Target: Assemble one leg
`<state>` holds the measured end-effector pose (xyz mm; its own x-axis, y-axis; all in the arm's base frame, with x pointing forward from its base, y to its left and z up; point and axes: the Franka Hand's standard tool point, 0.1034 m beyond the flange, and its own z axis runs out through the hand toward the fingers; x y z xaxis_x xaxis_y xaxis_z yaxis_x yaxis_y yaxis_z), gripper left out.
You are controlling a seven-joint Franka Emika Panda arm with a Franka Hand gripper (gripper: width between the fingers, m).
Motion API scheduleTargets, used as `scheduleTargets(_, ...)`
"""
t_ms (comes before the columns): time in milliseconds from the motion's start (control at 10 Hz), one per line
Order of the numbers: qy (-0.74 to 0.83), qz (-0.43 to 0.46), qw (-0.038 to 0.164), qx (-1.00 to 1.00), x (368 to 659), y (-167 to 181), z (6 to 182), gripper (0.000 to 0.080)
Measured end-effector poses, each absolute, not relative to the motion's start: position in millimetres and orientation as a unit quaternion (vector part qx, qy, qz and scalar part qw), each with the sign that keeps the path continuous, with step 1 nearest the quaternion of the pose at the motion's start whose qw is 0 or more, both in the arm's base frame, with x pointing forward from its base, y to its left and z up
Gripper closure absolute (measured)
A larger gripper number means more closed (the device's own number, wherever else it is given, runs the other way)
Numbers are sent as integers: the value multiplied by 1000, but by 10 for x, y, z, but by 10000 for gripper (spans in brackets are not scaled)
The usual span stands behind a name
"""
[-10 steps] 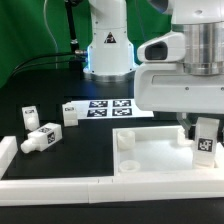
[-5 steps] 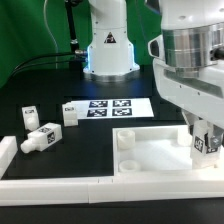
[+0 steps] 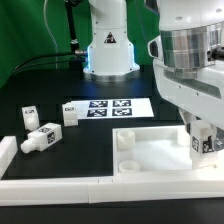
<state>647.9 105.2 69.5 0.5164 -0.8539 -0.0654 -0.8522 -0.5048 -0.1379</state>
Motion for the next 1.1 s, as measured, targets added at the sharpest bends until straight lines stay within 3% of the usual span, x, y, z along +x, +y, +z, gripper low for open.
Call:
scheduleTargets(100, 389, -10, 68, -918, 6462, 1064, 695, 213)
scheduleTargets(200, 297, -8, 60, -953, 6448, 1116, 716, 161)
scheduleTargets(500, 217, -17, 59, -974, 6463, 1082, 711, 153)
scheduleTargets(700, 27, -26, 32, -999, 6440, 1164, 702, 151)
scheduleTargets(1000, 41, -24, 33, -998, 6434, 1158, 689, 163)
scheduleTargets(1100, 67, -23, 36, -997, 6433, 1165, 688, 332)
